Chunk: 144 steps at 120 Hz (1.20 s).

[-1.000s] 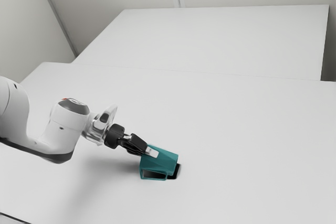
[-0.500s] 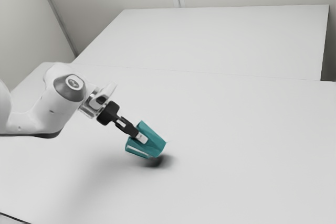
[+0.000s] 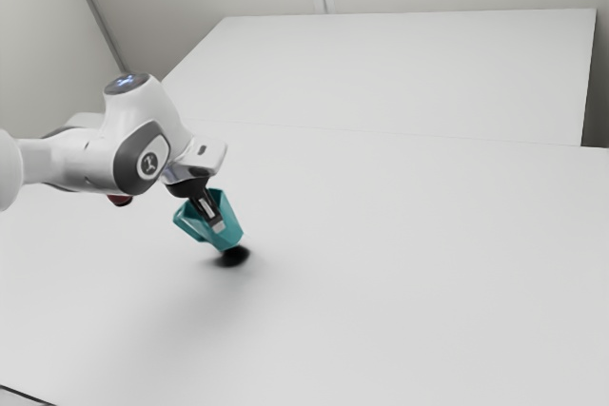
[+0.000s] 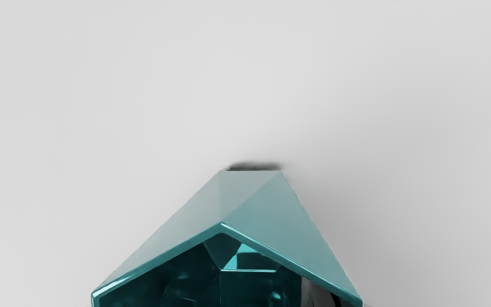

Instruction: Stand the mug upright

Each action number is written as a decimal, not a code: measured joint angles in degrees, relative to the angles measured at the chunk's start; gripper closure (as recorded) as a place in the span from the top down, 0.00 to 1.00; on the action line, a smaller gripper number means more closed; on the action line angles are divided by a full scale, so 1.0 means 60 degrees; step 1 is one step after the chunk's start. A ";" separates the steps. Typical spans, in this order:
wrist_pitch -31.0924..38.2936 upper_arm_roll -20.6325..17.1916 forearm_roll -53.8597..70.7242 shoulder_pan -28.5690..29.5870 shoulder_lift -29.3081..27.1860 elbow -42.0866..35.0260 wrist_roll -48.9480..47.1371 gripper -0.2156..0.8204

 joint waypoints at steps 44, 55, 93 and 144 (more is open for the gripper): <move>0.0216 -0.0079 0.1013 -0.0003 0.0366 -0.0030 -0.2546 0.03; 0.0205 -0.0081 0.1040 -0.0002 0.0443 -0.0068 -0.3006 0.03; 0.0026 -0.0082 0.1083 -0.0018 0.0861 0.0022 -0.4154 0.03; -0.0014 -0.0193 0.1045 0.0001 0.0877 0.0002 -0.4958 0.54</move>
